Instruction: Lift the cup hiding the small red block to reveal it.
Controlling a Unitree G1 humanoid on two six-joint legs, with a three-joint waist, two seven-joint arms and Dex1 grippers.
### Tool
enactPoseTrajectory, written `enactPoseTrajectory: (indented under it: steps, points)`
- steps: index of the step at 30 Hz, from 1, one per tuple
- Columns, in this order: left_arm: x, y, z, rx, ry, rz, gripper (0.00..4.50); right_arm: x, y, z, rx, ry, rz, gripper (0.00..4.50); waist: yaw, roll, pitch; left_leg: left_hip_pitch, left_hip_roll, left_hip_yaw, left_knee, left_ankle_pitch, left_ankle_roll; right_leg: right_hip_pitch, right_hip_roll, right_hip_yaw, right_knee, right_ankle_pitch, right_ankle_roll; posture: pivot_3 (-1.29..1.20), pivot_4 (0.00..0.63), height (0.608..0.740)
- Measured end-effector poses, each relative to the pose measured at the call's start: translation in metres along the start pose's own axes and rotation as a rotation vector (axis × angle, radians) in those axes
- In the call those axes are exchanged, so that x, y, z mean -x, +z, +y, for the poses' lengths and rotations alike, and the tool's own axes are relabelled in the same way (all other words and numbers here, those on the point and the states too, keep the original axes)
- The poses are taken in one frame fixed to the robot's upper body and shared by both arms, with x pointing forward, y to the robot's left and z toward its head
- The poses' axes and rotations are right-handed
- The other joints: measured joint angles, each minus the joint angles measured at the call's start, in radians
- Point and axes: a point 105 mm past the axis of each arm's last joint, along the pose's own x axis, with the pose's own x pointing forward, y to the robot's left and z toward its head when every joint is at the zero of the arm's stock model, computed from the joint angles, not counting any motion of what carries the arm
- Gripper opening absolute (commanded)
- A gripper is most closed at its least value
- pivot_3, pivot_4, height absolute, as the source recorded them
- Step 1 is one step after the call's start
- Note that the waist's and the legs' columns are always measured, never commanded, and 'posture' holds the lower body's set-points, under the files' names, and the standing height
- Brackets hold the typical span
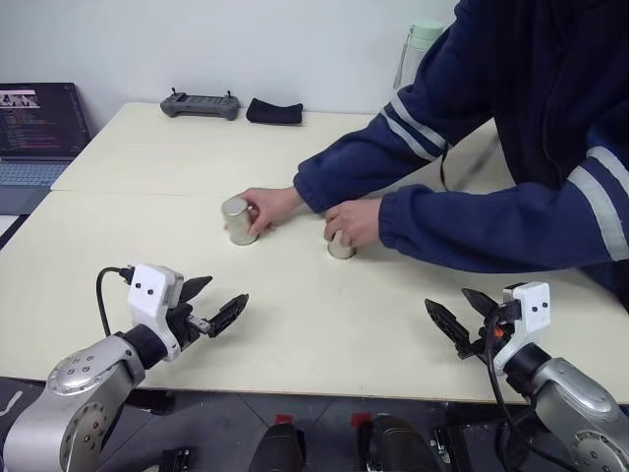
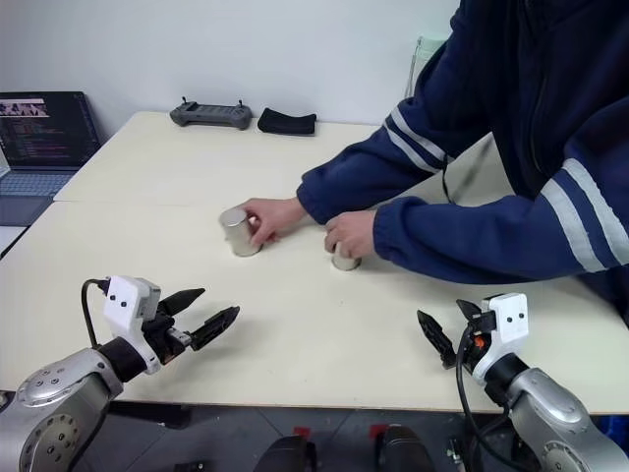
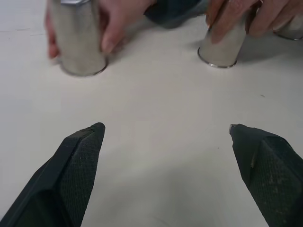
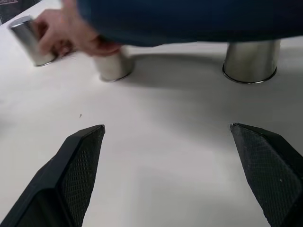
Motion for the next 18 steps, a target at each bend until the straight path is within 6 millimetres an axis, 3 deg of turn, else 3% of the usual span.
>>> enactPoseTrajectory:
  steps: [18]
  points:
    - [-0.0024,-0.0022,-0.0033,0.001,-0.013,0.007,4.48,-0.0017,0.0024,-0.0004,0.009,-0.013,0.001,4.50,0.000,0.000,0.000,0.000,0.000,0.000,0.000,0.000,0.000,0.000,0.000,0.000,0.000,0.000,0.000,0.00,0.150,0.740]
